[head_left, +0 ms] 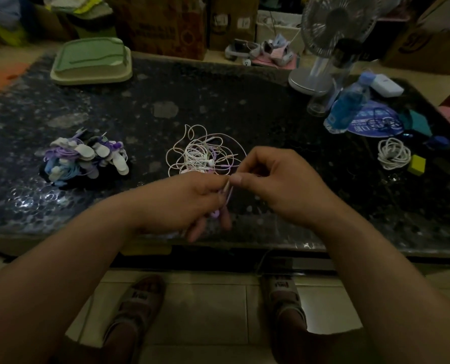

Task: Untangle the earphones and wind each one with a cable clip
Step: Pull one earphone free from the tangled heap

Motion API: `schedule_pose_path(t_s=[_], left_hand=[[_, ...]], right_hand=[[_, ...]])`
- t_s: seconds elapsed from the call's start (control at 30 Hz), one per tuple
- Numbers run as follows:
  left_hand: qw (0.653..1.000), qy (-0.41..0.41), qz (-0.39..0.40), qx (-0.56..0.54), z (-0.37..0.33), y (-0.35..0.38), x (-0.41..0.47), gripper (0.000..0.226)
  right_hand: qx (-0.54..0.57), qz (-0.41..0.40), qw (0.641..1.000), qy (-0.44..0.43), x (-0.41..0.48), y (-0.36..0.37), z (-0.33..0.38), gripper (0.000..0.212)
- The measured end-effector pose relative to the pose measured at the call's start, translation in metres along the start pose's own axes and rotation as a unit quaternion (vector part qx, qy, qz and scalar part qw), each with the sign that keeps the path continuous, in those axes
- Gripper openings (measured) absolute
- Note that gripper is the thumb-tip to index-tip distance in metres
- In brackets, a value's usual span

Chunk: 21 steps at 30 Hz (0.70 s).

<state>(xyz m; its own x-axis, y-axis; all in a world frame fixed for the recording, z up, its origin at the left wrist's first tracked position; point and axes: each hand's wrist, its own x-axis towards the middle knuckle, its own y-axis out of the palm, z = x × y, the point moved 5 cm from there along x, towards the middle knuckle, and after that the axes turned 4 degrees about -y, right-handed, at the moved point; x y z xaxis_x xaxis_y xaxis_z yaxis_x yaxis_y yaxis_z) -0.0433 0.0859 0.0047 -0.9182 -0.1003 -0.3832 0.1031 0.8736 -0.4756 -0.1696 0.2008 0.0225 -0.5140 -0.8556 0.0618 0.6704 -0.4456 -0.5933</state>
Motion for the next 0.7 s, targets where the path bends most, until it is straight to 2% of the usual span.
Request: schedule_pose_path(t_s=[0.07, 0.17, 0.23, 0.33, 0.43, 0.5, 0.6, 0.63, 0.7], left_hand=[[0.994, 0.009, 0.05, -0.098, -0.005, 0.002, -0.005, 0.022], [0.966, 0.036, 0.104, -0.234, -0.01, -0.001, -0.01, 0.019], [0.958, 0.044, 0.127, -0.253, -0.01, 0.001, -0.01, 0.023], [0.944, 0.058, 0.162, -0.281, -0.013, 0.008, -0.01, 0.032], [0.918, 0.076, 0.174, -0.348, -0.018, 0.008, -0.011, 0.046], [0.908, 0.101, 0.144, -0.38, -0.023, 0.006, -0.01, 0.046], [0.887, 0.091, 0.024, -0.452, -0.021, -0.002, 0.0, 0.045], [0.882, 0.087, -0.016, -0.463, -0.019, -0.006, 0.004, 0.045], [0.879, 0.08, -0.087, -0.463, -0.014, -0.014, 0.01, 0.043]], right_hand=[[0.078, 0.026, 0.997, -0.01, 0.0, -0.005, 0.0, 0.011], [0.23, 0.064, 0.971, -0.003, -0.003, -0.007, -0.002, 0.014], [0.269, 0.08, 0.96, 0.002, -0.003, -0.007, -0.004, 0.02], [0.287, 0.078, 0.955, 0.007, -0.002, -0.008, -0.006, 0.017], [0.381, 0.067, 0.921, 0.048, 0.0, 0.0, -0.009, 0.01], [0.435, 0.063, 0.895, 0.08, 0.003, 0.013, -0.014, 0.012], [0.454, 0.069, 0.882, 0.111, 0.003, 0.038, -0.016, 0.007], [0.427, 0.069, 0.894, 0.116, 0.002, 0.045, -0.014, 0.01], [0.307, 0.067, 0.944, 0.103, -0.004, 0.052, -0.007, 0.019]])
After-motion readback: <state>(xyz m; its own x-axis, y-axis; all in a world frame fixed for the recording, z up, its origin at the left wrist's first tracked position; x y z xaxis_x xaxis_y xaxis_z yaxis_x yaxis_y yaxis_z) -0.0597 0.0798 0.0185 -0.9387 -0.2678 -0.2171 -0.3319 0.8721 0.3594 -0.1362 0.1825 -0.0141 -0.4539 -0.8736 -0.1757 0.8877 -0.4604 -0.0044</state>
